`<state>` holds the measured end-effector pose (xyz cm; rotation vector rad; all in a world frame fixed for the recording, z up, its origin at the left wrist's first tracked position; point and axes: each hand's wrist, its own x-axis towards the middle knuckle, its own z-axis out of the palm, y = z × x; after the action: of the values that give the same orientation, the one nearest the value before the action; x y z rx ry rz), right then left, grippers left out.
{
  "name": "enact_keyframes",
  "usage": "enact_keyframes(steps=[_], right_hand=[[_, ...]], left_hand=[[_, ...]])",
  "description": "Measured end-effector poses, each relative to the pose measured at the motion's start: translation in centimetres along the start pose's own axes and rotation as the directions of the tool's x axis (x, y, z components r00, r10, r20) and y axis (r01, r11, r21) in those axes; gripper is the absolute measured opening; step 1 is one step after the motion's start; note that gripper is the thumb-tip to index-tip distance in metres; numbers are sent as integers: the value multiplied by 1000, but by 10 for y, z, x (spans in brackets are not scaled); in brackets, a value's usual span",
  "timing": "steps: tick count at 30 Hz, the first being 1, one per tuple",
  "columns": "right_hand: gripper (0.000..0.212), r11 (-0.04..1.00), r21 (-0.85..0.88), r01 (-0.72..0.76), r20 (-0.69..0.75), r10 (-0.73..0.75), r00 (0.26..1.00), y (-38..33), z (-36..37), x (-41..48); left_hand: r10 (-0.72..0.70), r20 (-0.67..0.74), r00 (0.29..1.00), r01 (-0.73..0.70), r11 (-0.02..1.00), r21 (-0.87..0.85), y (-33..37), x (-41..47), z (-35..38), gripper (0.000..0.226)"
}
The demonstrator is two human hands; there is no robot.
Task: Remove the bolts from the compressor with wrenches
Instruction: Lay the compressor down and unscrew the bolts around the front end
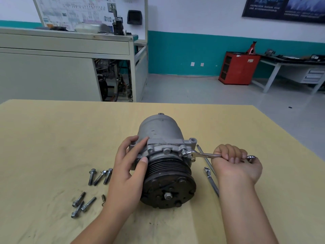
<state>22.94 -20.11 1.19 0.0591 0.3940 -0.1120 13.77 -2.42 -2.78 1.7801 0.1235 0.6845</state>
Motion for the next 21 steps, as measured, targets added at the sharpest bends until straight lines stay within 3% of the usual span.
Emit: enact_keyframes(steps=[3, 9, 12, 17, 21], right_hand=[[24, 1000, 6, -2, -10, 2, 1000, 3, 0, 1], [26, 1000, 10, 2, -28, -1, 1000, 5, -2, 1], [38, 999, -20, 27, 7, -27, 1000, 5, 2, -1], [52, 982, -137, 130, 174, -105, 979, 6, 14, -13], [53, 906, -282, 314, 422, -177, 889, 14, 30, -32]], left_hand=[[-7, -1, 1000, 7, 1000, -6, -1, 0, -1, 37], [-8, 5, 1000, 8, 1000, 6, -1, 0, -1, 38], [-12, 0, 1000, 12, 1000, 1, -1, 0, 0, 38], [2, 2, 1000, -2, 1000, -14, -2, -1, 1, 37], [-17, 3, 1000, 17, 1000, -10, -1, -1, 1, 36]])
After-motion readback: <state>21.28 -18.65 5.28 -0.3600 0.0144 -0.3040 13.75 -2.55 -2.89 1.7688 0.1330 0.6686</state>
